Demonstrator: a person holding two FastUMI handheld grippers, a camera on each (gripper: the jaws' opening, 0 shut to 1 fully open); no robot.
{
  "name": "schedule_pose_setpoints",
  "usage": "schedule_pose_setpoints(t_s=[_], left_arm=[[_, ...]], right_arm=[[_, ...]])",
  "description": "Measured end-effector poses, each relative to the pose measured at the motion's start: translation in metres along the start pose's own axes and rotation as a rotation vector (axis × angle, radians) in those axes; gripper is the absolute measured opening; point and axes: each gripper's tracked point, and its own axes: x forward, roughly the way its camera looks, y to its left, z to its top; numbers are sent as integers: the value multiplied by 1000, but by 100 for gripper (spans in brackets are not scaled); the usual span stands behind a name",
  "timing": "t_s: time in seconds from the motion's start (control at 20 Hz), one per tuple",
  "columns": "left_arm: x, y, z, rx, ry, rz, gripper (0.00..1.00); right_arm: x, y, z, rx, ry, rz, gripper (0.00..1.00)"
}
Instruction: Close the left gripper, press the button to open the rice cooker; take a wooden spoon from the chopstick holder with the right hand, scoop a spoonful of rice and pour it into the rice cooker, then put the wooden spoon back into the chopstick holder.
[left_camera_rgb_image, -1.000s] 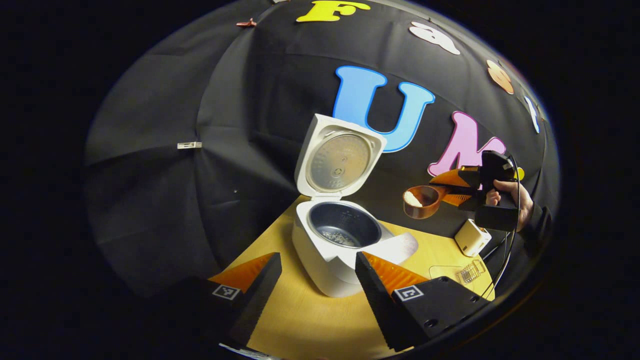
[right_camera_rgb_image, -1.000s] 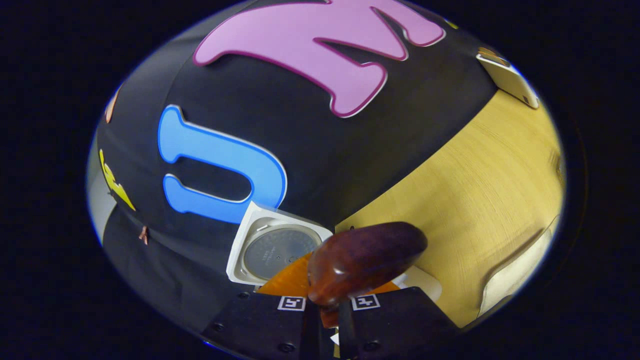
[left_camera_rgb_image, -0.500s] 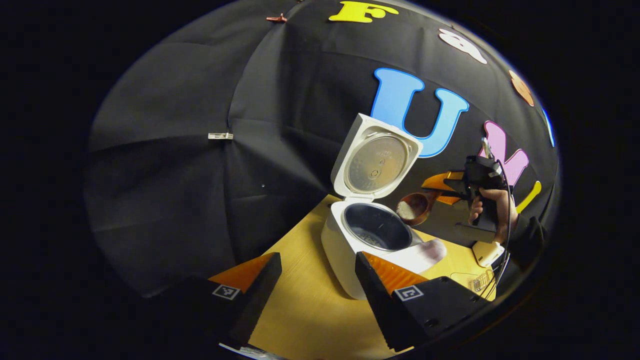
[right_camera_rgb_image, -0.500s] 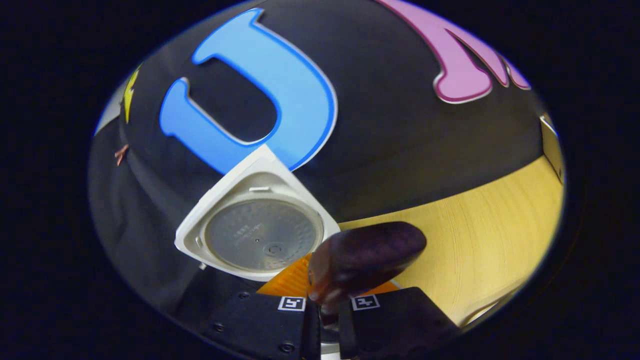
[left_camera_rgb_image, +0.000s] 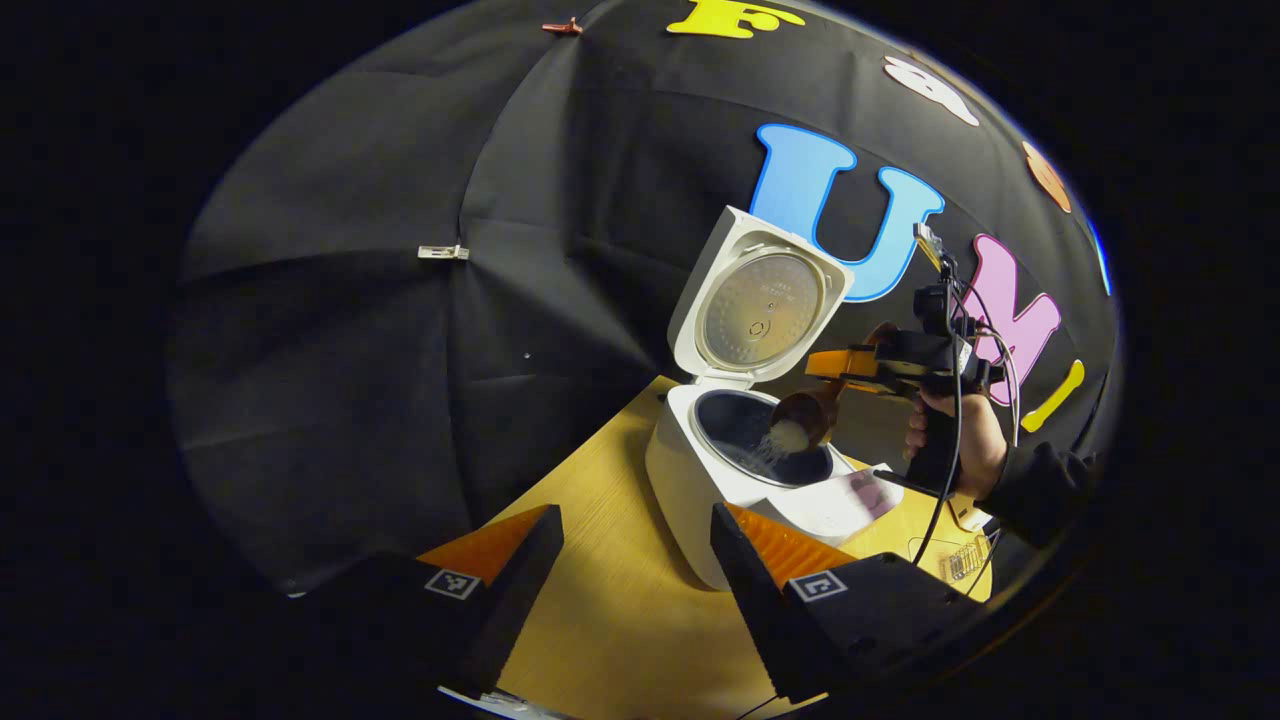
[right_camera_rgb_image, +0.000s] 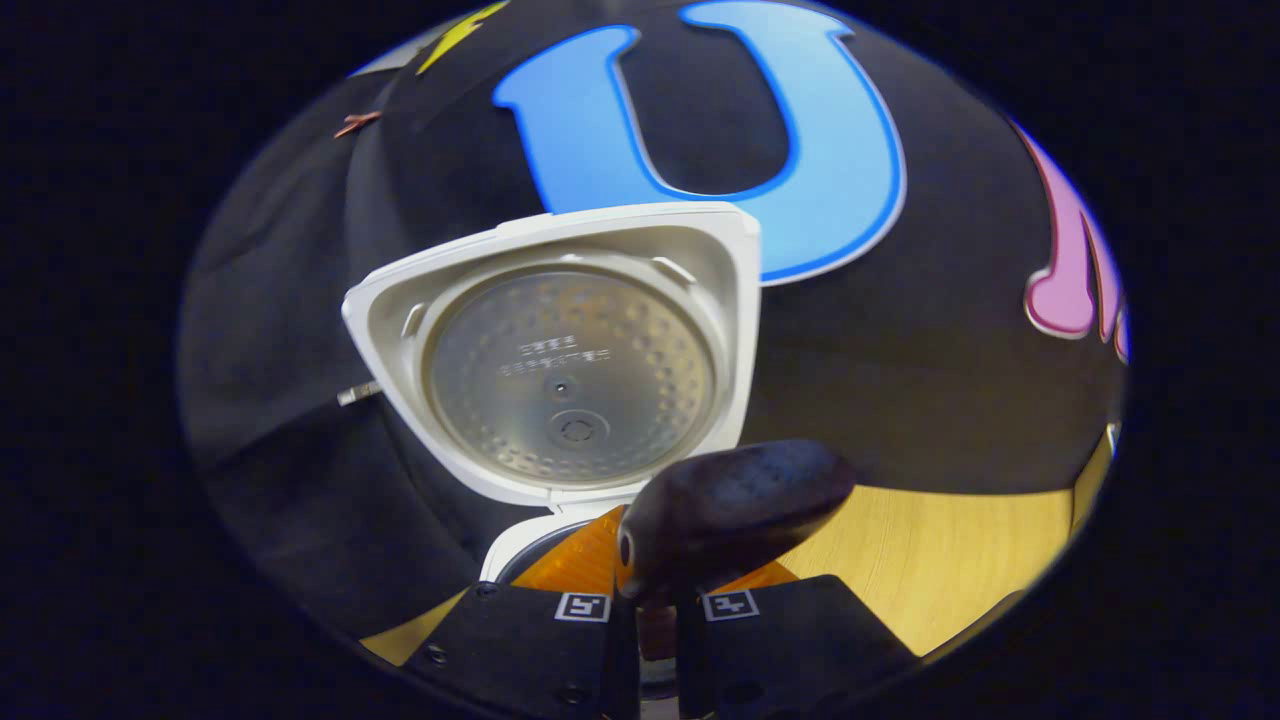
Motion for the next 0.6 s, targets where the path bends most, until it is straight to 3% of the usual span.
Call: schedule_pose_setpoints(t_s=[0.25, 0.6], left_arm=[[2, 10, -5, -9, -8, 11, 96], [-5, 9, 1, -1, -36, 14, 96]], right_arm=[[-4, 22, 4, -150, -35, 14, 18], [-4, 28, 7, -108, -27, 29, 18]])
